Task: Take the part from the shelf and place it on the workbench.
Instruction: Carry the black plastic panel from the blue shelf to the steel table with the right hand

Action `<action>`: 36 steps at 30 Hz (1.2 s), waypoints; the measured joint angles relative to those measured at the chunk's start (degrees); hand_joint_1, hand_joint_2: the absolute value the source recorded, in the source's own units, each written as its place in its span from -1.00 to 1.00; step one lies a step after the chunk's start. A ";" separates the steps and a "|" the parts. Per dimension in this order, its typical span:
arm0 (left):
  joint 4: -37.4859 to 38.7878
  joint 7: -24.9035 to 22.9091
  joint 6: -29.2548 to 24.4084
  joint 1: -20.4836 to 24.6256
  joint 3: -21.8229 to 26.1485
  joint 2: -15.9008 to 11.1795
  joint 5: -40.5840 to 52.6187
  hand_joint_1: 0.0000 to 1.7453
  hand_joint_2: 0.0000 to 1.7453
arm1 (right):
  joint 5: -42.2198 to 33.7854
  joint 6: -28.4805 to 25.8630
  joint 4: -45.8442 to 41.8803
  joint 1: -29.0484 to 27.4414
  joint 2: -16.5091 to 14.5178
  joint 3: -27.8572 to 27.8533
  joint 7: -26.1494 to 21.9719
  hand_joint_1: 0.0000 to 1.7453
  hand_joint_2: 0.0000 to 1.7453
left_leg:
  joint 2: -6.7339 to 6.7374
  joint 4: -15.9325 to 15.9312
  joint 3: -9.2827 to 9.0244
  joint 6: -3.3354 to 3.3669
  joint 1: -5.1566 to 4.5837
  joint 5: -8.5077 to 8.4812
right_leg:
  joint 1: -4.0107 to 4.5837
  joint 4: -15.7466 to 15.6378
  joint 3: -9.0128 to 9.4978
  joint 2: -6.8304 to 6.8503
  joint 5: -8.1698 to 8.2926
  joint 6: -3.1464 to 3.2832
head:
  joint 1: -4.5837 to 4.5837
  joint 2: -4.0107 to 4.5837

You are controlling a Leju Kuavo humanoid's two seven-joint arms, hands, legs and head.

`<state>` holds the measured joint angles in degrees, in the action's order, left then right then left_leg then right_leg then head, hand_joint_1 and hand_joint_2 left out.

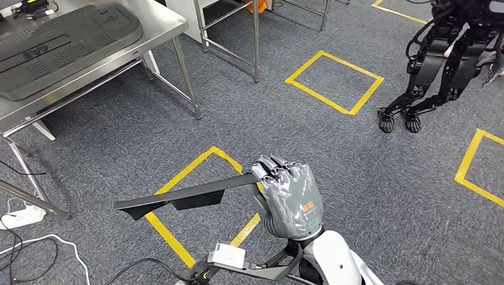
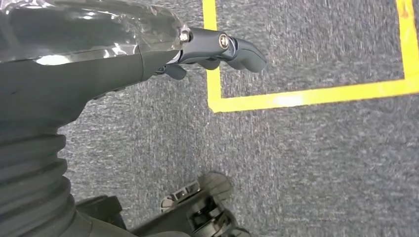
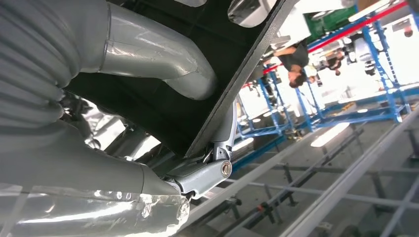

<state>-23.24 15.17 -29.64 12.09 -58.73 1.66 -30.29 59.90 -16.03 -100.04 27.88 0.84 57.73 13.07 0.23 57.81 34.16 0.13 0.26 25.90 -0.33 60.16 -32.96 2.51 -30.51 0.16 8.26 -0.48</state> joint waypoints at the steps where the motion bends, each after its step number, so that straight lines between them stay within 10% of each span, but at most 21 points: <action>1: 0.00 0.03 0.00 0.08 0.02 0.00 0.00 -1.00 1.00 | 0.03 0.03 0.00 0.06 -0.01 0.02 0.00 1.00 1.00 | -0.23 -0.27 -0.18 0.34 0.10 -0.11 | -0.06 2.43 -1.09 -0.79 -1.48 -0.13 | -0.17 0.00; 5: 0.00 0.08 0.00 0.16 0.02 0.00 0.00 -1.00 1.00 | 0.05 0.22 0.02 0.02 0.04 0.06 0.02 1.00 1.00 | -1.56 -0.12 -0.22 0.90 -0.18 0.01 | -0.12 14.51 -7.51 -2.35 -5.33 -0.10 | -0.73 0.00; 10: -0.02 0.08 0.01 0.26 0.02 0.04 0.05 -1.00 1.00 | 0.05 0.37 0.02 0.09 0.06 0.07 0.02 1.00 1.00 | -3.79 0.82 0.03 0.35 -0.20 0.53 | -0.10 -0.03 -1.53 -4.61 2.60 0.76 | -0.85 0.00; 15: -0.02 0.08 0.05 0.17 0.02 0.05 0.06 -1.00 1.00 | 0.08 0.42 0.02 0.18 -0.11 0.09 0.02 1.00 1.00 | -3.77 2.41 0.78 -1.13 -0.06 1.72 | -0.18 -2.06 -0.48 -3.53 3.03 1.80 | -0.45 -0.01; 20: -0.02 0.08 0.04 0.14 0.02 0.04 0.04 -1.00 1.00 | 0.08 0.46 0.02 0.22 -0.36 0.10 0.02 1.00 1.00 | -0.96 16.63 7.56 -2.35 0.51 7.67 | -0.18 -2.42 -0.06 -1.12 2.87 2.34 | 0.33 -0.01; 26: -0.02 0.08 0.05 0.12 0.04 0.03 0.05 -1.00 1.00 | 0.08 0.52 0.02 0.30 -0.40 0.11 0.02 1.00 1.00 | 1.43 0.53 0.15 -1.81 0.49 0.13 | 0.04 -2.28 0.74 0.69 2.06 1.05 | 0.42 -0.01; 30: -0.02 0.09 0.01 0.04 0.07 0.00 -0.01 -1.00 1.00 | 0.21 0.76 0.01 0.40 -0.42 0.15 0.05 1.00 1.00 | 0.29 0.09 -0.02 -0.31 0.31 0.02 | -0.19 -1.24 0.72 0.59 0.89 -0.13 | 0.09 0.00; 34: -0.02 0.08 0.00 0.17 0.09 0.00 -0.03 -1.00 1.00 | 0.29 0.91 0.02 0.33 -0.40 0.20 0.11 1.00 1.00 | -0.91 -0.24 -0.27 0.76 0.23 -0.11 | -0.40 12.02 -5.73 -2.04 -5.38 -0.39 | -0.79 0.00; 36: -0.02 0.08 0.00 0.07 0.09 0.00 -0.04 -1.00 1.00 | 0.29 0.98 0.02 0.24 -0.37 0.21 0.14 1.00 1.00 | -1.76 -0.07 -0.26 0.87 0.00 -0.01 | -0.38 14.48 -7.47 -2.31 -4.78 -0.23 | -0.92 0.00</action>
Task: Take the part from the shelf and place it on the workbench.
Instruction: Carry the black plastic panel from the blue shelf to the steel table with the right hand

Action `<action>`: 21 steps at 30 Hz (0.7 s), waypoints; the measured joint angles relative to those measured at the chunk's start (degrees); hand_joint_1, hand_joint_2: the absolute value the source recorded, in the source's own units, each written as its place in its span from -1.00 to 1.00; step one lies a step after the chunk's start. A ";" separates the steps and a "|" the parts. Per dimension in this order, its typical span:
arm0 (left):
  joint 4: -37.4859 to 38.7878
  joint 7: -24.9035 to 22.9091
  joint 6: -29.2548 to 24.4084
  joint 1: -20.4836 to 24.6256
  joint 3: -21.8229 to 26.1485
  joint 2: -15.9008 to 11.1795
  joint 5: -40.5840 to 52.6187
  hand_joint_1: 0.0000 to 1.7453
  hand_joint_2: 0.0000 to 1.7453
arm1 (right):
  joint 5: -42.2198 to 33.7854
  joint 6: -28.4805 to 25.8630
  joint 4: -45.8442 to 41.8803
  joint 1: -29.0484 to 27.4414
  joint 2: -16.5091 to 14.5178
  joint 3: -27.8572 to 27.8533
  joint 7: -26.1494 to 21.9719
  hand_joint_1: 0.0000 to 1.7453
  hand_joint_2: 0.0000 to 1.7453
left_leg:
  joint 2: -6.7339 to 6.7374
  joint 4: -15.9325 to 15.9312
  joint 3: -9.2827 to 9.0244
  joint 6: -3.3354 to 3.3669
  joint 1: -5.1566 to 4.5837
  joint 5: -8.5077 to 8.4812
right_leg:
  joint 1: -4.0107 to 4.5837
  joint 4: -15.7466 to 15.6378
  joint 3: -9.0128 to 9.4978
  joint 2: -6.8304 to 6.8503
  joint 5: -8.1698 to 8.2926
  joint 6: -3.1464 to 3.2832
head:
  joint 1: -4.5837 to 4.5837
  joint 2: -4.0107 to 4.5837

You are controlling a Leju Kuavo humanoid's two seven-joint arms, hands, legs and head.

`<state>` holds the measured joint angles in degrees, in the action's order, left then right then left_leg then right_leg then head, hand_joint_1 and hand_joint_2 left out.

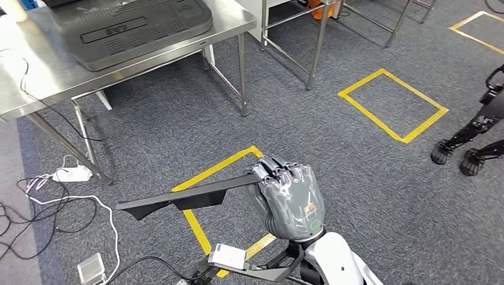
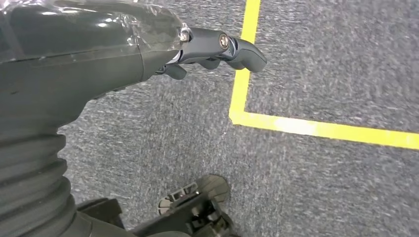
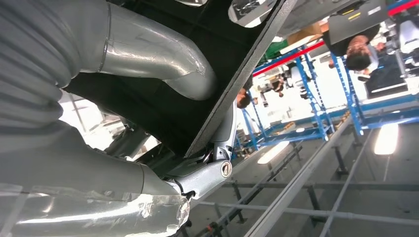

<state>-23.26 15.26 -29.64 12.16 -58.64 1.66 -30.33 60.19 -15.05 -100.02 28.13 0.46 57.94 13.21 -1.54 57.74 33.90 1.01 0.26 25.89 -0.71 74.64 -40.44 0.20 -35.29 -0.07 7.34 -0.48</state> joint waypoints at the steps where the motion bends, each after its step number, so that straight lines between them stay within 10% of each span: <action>1: 0.00 0.00 0.00 -0.01 0.01 0.00 -0.01 -1.00 1.00 | 0.00 0.02 0.00 0.00 0.01 0.00 0.00 1.00 1.00 | -0.51 0.13 -0.02 0.01 -0.06 0.06 | 0.01 -2.07 0.70 -0.13 1.84 0.20 | 0.00 0.00; 5: 0.00 -0.20 0.05 0.11 0.04 0.04 0.10 -1.00 1.00 | -0.02 0.13 0.00 0.07 -0.02 0.02 0.01 1.00 1.00 | -2.24 0.85 0.38 -0.54 -0.16 0.42 | 0.13 -15.06 6.12 -2.41 7.76 0.88 | -0.15 0.00; 10: 0.00 -0.43 0.14 0.07 0.04 -0.01 0.20 -1.00 1.00 | -0.01 0.37 -0.01 0.29 -0.17 0.04 0.10 1.00 1.00 | -1.71 2.97 1.28 -2.21 0.10 1.96 | 0.05 -16.54 6.84 -1.01 8.11 1.87 | 0.32 0.00; 13: 0.00 -0.52 0.13 0.10 0.04 -0.02 0.21 -1.00 1.00 | -0.02 0.47 -0.01 0.35 -0.31 0.04 0.21 1.00 1.00 | 0.46 13.17 5.96 -3.16 0.37 6.88 | 0.04 -16.81 7.14 0.55 8.01 2.32 | 1.02 -0.01; 15: 0.00 -0.62 0.13 -0.11 0.04 -0.02 0.21 -1.00 1.00 | -0.02 0.53 0.00 0.34 -0.31 0.04 0.23 1.00 1.00 | 0.84 16.45 7.65 -3.47 0.65 7.30 | 0.07 -16.77 7.24 1.47 7.83 2.36 | 1.15 -0.01; 19: -0.01 -0.84 0.08 -0.16 0.04 -0.08 0.21 -1.00 1.00 | -0.21 0.56 0.00 0.38 -0.33 0.04 0.46 1.00 1.00 | 3.14 3.47 1.36 -3.31 0.75 0.79 | 0.19 -16.65 7.90 2.80 7.17 1.68 | 1.45 0.00; 21: -0.06 -0.95 0.03 -0.21 0.04 -0.09 0.22 -1.00 1.00 | -0.42 0.52 -0.01 0.50 -0.33 0.07 0.66 1.00 1.00 | 3.80 0.78 0.41 -2.62 0.36 0.30 | 0.41 -16.58 7.97 3.28 7.00 1.13 | 1.40 0.00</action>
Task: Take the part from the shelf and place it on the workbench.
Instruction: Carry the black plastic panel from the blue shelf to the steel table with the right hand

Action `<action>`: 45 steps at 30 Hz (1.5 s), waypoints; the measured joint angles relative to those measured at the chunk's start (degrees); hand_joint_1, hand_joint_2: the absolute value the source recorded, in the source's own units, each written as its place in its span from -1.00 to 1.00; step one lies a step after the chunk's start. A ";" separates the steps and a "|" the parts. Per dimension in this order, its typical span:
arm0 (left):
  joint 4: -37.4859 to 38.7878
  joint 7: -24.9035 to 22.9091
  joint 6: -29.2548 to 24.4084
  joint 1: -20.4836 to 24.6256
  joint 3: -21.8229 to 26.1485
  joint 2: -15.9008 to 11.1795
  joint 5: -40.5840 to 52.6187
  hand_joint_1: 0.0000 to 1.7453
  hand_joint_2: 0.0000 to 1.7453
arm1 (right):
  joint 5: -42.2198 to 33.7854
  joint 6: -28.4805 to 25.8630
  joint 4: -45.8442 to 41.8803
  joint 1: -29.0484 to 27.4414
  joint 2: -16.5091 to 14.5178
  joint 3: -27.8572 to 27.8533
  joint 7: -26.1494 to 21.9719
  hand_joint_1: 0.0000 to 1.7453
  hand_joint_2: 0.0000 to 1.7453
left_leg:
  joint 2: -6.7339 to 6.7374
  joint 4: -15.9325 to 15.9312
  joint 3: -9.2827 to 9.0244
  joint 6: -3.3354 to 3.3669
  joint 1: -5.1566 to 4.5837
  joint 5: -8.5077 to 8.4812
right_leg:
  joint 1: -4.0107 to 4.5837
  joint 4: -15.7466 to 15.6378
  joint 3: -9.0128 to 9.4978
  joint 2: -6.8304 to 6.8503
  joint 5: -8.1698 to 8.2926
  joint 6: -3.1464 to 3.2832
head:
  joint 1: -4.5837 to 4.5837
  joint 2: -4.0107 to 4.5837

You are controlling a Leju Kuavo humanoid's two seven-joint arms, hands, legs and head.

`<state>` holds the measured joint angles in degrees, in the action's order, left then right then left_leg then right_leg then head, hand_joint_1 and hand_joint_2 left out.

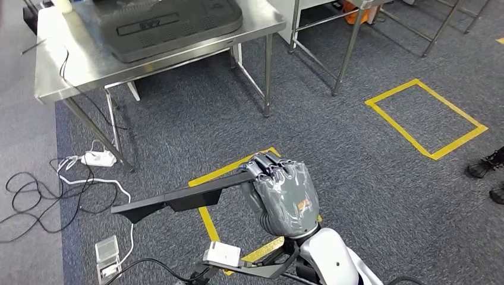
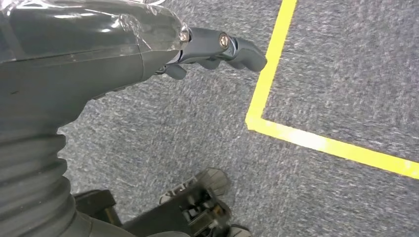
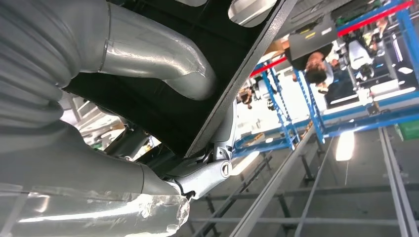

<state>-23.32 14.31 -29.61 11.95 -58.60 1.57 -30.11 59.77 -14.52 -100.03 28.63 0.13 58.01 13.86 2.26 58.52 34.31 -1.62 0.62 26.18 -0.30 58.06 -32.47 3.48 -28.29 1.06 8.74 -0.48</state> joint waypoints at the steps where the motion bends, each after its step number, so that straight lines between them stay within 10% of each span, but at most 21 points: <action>1: -0.03 -0.04 -0.02 -0.05 0.00 -0.01 0.01 -1.00 1.00 | -0.07 -0.02 -0.01 0.07 0.00 0.02 0.11 1.00 1.00 | -0.40 -0.05 0.17 0.37 -0.19 -0.04 | 0.05 0.00 0.04 0.25 -0.03 -0.28 | -0.08 0.00; 4: -0.17 -0.08 -0.05 -0.01 0.00 -0.03 0.03 -1.00 1.00 | -0.13 -0.09 -0.01 0.31 0.00 0.09 0.36 1.00 1.00 | -1.52 -0.58 -0.08 1.60 0.08 -0.25 | -0.25 1.57 -0.32 -0.50 -1.56 -1.22 | -0.37 -0.01; 9: -0.49 -0.20 -0.08 0.10 0.00 -0.09 0.05 -1.00 1.00 | -0.21 -0.12 -0.01 0.34 0.19 0.35 0.49 1.00 1.00 | -3.28 -0.68 -0.27 2.54 -0.11 -0.20 | -0.43 16.74 -8.03 -3.20 -7.42 -1.37 | -1.42 0.00; 14: -0.78 -0.25 -0.28 0.10 0.00 -0.12 0.08 -1.00 1.00 | -0.21 -0.13 -0.01 0.41 0.30 0.56 0.52 1.00 1.00 | -5.73 0.34 -0.02 1.89 -0.18 0.38 | -0.50 2.74 -2.55 -5.21 0.58 -0.75 | -1.60 -0.01; 19: -0.93 -0.25 -0.37 -0.03 0.00 -0.27 0.13 -1.00 1.00 | -0.21 -0.15 -0.01 0.51 0.29 0.74 0.54 1.00 1.00 | -5.85 1.53 0.61 0.26 0.05 1.24 | -0.38 0.83 -1.62 -4.54 0.87 0.43 | -1.21 0.00; 24: -1.03 -0.25 -0.38 -0.04 0.00 -0.32 0.13 -1.00 1.00 | -0.21 -0.14 -0.01 0.60 0.31 0.83 0.54 1.00 1.00 | -3.04 15.80 7.25 -0.71 0.16 7.39 | -0.34 0.56 -1.13 -2.18 0.62 1.19 | -0.34 0.00; 29: -1.04 -0.25 -0.38 0.01 0.00 -0.38 0.06 -1.00 1.00 | -0.22 -0.14 -0.01 0.65 0.31 0.96 0.52 1.00 1.00 | -0.47 2.28 0.95 0.01 -0.11 0.14 | -0.16 0.64 -0.21 -0.51 -0.15 0.49 | -0.07 -0.01; 34: -1.21 -0.08 -0.37 -0.16 0.00 -0.48 -0.11 -1.00 1.00 | -0.50 -0.16 -0.01 0.79 0.27 0.99 0.40 1.00 1.00 | -1.15 -0.34 0.15 1.68 -0.34 -0.29 | -0.12 1.33 0.02 -0.13 -1.26 -0.89 | -0.33 -0.01; 39: -1.36 0.03 -0.21 -0.12 0.02 -0.52 -0.26 -1.00 1.00 | -0.67 -0.16 0.01 0.74 0.30 1.26 0.32 1.00 1.00 | -2.86 -0.73 -0.12 2.75 -0.13 -0.46 | -0.28 16.74 -7.56 -3.19 -8.12 -1.24 | -1.28 -0.01; 41: -1.37 0.03 -0.21 -0.19 0.02 -0.53 -0.28 -1.00 1.00 | -0.67 -0.16 0.01 0.68 0.33 1.42 0.32 1.00 1.00 | -3.84 -0.51 -0.15 2.71 -0.15 -0.37 | -0.30 15.01 -7.27 -3.35 -5.51 -1.10 | -1.34 -0.01; 45: -1.51 0.03 -0.21 -0.17 0.02 -0.54 -0.31 -1.00 1.00 | -0.69 -0.16 0.01 0.73 0.33 1.54 0.32 1.00 1.00 | -5.54 0.40 0.26 1.91 -0.18 0.10 | -0.38 1.98 -1.74 -5.36 0.52 -0.65 | -1.48 -0.01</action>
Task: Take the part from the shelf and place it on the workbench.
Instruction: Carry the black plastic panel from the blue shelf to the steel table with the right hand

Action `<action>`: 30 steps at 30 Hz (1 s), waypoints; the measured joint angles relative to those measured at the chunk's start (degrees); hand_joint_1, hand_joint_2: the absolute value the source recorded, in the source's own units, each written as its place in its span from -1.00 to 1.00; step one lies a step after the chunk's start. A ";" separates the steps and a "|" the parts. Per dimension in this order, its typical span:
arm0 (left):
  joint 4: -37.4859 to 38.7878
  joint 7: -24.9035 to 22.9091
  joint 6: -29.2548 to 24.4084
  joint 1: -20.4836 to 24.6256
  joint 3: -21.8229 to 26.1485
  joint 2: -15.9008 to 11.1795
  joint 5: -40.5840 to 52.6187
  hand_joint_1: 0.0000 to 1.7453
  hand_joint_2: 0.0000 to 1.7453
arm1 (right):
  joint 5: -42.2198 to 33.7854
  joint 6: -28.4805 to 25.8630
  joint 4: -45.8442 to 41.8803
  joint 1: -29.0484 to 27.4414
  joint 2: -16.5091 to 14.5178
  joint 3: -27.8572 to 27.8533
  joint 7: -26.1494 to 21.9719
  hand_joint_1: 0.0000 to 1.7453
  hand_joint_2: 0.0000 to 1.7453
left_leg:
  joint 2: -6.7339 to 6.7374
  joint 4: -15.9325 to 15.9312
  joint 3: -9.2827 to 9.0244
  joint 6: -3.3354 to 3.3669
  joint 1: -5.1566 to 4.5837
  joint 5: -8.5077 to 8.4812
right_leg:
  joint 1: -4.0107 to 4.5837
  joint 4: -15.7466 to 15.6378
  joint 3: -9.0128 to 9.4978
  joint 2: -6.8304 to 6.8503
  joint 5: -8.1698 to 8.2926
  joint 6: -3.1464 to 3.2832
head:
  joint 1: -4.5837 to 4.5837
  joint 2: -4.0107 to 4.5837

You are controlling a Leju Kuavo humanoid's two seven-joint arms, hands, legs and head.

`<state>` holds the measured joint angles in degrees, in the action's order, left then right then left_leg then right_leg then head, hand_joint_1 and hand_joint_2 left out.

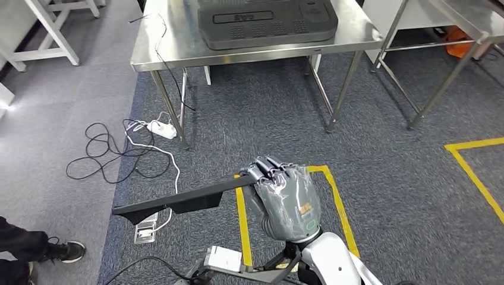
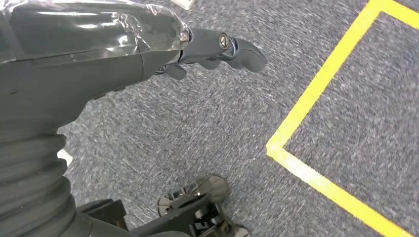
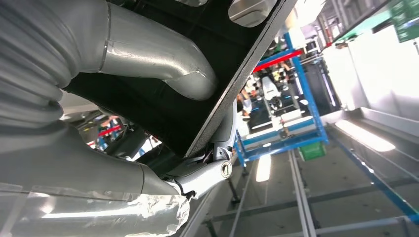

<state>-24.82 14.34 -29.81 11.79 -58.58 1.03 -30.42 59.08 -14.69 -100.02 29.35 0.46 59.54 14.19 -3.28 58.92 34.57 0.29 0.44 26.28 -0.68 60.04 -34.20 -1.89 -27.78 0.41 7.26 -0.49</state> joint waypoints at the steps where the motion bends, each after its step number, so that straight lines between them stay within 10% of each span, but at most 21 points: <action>1: -0.02 0.00 0.00 -0.02 0.00 -0.01 -0.01 -1.00 1.00 | -0.01 0.00 0.00 0.00 0.00 0.02 0.00 1.00 1.00 | -0.23 0.07 0.16 -0.32 0.02 0.01 | 0.12 -0.53 0.17 -0.15 -0.12 0.15 | 0.02 0.00; 5: -0.09 0.00 0.01 -0.11 0.00 -0.12 0.08 -1.00 1.00 | -0.06 -0.01 -0.01 0.11 -0.08 0.09 0.00 1.00 1.00 | 0.64 2.03 0.86 -1.59 0.15 1.41 | -0.02 -1.38 0.51 1.22 0.44 1.39 | 0.48 0.01; 10: -0.14 0.00 0.51 -0.17 0.00 -0.16 0.28 -1.00 1.00 | -0.33 -0.02 0.00 0.08 -0.15 0.14 0.00 1.00 1.00 | 2.68 15.94 7.29 -2.58 0.49 7.24 | 0.00 -1.53 0.76 3.43 0.21 1.90 | 1.16 0.01; 15: -0.19 0.02 1.17 -0.08 0.00 -0.23 0.33 -1.00 1.00 | -0.27 -0.08 0.00 0.04 -0.16 0.19 0.08 1.00 1.00 | 4.92 0.63 -0.21 -1.82 0.15 0.13 | 0.17 -1.54 1.71 5.00 -0.52 1.00 | 1.23 0.01; 20: -0.31 0.01 1.74 -0.02 0.00 -0.28 0.45 -1.00 1.00 | -0.02 -0.14 -0.02 0.06 -0.14 0.19 0.27 1.00 1.00 | 3.90 -1.11 -0.72 -0.14 0.07 -0.19 | 0.10 -0.31 1.58 4.79 -2.00 -0.47 | 0.94 0.00; 25: -0.33 -0.02 2.26 0.17 0.00 -0.28 0.66 -1.00 1.00 | 0.54 -0.20 -0.02 -0.39 0.08 0.19 0.59 1.00 1.00 | 2.96 -1.37 -0.97 0.81 0.05 -0.14 | -0.02 16.26 -6.81 2.03 -9.13 -0.79 | -0.01 0.00; 27: -0.33 -0.02 2.37 0.18 0.00 -0.27 0.75 -1.00 1.00 | 0.75 -0.20 -0.02 -0.56 0.18 0.19 0.65 1.00 1.00 | 2.48 -1.16 -1.06 0.80 0.01 0.08 | -0.02 14.24 -6.50 2.00 -6.41 -0.62 | -0.05 0.00; 30: -0.33 -0.02 2.48 0.24 0.00 -0.27 0.88 -1.00 1.00 | 0.87 -0.22 -0.02 -0.56 0.21 0.19 0.66 1.00 1.00 | 1.87 -0.42 -1.14 0.21 -0.09 0.76 | 0.03 2.29 -1.34 1.66 -0.31 -0.18 | -0.22 0.00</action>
<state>-25.16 14.32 -27.33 12.03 -58.58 0.76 -29.54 59.95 -14.91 -100.04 28.80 0.67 59.74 14.84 -1.41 58.49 33.43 0.50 0.35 27.04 -0.65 62.33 -35.54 -0.22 -28.08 0.23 7.04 -0.49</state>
